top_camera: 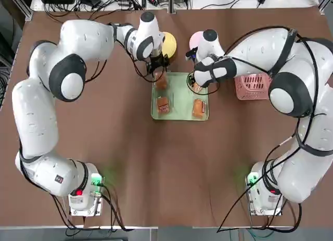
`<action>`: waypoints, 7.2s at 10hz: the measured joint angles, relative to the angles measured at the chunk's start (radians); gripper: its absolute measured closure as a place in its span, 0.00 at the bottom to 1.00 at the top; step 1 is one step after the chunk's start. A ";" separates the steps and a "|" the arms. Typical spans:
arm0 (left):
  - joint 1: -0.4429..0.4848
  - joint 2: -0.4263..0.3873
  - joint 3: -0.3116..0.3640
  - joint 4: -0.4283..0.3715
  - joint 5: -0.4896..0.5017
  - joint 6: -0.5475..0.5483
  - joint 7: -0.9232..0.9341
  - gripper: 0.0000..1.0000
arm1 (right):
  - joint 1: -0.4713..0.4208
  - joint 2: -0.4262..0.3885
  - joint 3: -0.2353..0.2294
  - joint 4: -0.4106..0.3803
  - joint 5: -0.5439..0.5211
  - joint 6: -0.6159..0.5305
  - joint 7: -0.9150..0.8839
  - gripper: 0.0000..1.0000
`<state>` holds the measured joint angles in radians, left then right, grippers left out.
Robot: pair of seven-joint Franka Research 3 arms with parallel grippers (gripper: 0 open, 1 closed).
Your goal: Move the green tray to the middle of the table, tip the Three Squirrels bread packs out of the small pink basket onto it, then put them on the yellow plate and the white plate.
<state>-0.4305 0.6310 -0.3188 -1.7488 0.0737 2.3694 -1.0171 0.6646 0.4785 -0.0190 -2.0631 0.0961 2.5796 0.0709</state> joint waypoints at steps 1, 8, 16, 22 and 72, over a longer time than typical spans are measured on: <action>-0.014 0.001 0.001 -0.003 0.017 0.000 0.000 0.00 | 0.000 -0.002 0.000 0.000 0.000 -0.002 0.000 0.37; -0.026 0.012 0.008 -0.015 0.140 -0.041 -0.001 0.00 | -0.065 -0.035 -0.018 0.053 0.000 -0.001 0.001 0.52; -0.039 0.107 0.007 0.070 0.196 -0.033 -0.001 0.08 | -0.242 0.029 -0.022 0.421 0.000 -0.206 0.001 0.52; 0.016 0.027 0.008 0.100 0.199 -0.104 0.014 0.41 | -0.279 0.269 -0.016 0.644 0.001 -0.254 0.001 0.56; -0.152 -0.094 -0.007 -0.290 0.201 0.188 0.012 0.17 | 0.121 -0.183 -0.020 -0.273 0.007 0.179 0.670 0.45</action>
<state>-0.5822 0.5373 -0.3254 -2.0384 0.2744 2.5576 -1.0049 0.7858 0.2957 -0.0394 -2.3363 0.1031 2.7584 0.7414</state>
